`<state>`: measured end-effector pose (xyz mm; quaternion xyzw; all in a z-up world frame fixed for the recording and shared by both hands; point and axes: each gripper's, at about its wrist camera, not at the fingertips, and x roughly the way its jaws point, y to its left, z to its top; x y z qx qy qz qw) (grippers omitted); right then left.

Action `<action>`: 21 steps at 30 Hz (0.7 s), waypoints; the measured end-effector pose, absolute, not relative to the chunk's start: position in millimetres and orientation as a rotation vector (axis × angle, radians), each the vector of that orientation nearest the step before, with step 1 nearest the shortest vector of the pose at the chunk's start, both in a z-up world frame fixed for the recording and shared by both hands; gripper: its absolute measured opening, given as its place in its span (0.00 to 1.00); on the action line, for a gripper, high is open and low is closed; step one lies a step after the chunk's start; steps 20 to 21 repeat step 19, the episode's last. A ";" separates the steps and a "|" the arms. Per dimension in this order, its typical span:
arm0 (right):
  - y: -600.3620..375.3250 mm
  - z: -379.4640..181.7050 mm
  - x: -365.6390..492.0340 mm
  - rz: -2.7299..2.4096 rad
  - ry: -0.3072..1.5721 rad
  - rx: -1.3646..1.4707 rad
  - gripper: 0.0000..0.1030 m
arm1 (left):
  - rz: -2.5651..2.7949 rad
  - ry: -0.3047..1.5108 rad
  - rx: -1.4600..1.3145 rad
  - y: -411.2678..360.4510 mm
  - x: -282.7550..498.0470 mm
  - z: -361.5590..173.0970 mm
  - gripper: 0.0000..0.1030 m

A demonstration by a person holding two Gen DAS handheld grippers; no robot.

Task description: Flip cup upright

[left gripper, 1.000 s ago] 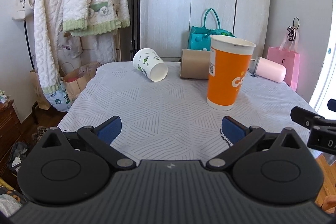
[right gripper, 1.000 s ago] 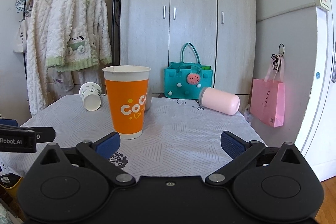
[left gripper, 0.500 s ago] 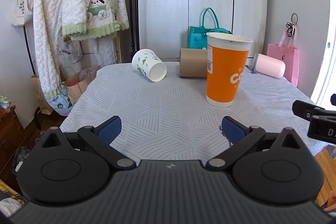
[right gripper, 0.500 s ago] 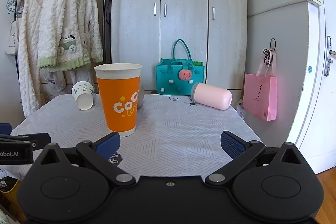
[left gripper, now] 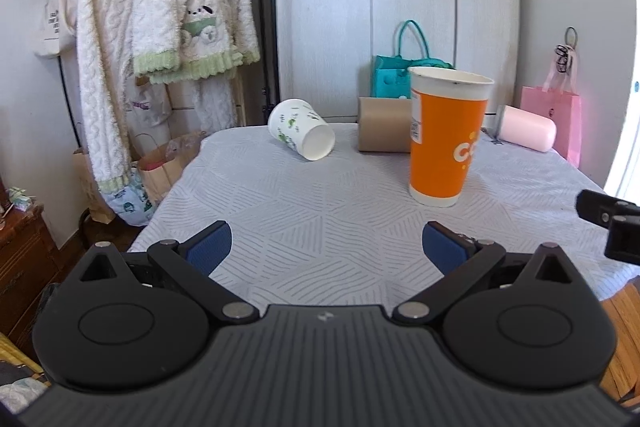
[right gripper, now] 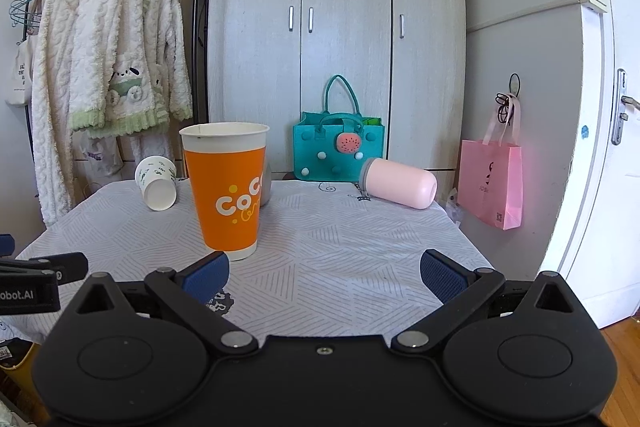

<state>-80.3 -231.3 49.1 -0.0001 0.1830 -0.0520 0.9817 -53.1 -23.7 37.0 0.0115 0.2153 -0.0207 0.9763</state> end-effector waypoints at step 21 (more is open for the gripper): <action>-231.7 49.6 -83.0 -0.110 0.373 -0.002 1.00 | -0.022 0.419 0.026 -18.8 -57.3 38.4 1.00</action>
